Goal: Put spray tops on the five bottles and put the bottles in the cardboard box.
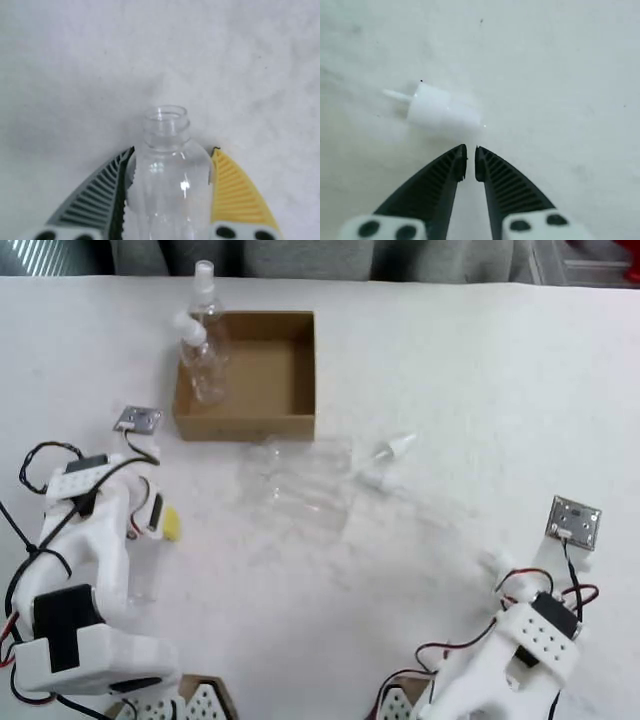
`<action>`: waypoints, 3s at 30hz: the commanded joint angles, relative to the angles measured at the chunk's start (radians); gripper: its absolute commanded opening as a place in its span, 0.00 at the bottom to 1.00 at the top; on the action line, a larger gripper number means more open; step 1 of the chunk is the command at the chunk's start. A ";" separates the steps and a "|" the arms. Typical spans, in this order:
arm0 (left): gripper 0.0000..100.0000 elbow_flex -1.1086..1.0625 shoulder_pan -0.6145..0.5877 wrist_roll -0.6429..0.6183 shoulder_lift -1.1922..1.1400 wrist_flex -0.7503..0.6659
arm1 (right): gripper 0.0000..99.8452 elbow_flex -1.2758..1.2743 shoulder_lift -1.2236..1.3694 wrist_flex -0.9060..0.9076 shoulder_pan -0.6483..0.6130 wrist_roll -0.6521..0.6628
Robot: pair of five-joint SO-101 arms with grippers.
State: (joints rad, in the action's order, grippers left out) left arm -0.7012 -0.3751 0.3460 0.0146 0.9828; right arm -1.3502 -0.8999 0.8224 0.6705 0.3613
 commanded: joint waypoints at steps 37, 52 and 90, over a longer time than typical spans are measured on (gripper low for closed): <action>0.04 0.041 -0.008 -0.003 0.004 0.020 | 0.02 1.033 1.093 0.110 -0.033 -0.146; 0.04 0.041 -0.007 -0.003 0.004 0.017 | 0.02 1.257 1.118 0.377 -0.113 -0.233; 0.04 0.041 -0.005 0.034 0.004 0.020 | 0.14 0.832 0.745 0.328 -0.168 -0.417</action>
State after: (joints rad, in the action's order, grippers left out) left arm -0.7012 -0.3751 0.3567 0.0146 0.9904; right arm -0.5140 -0.1158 1.1937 0.5125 -0.0315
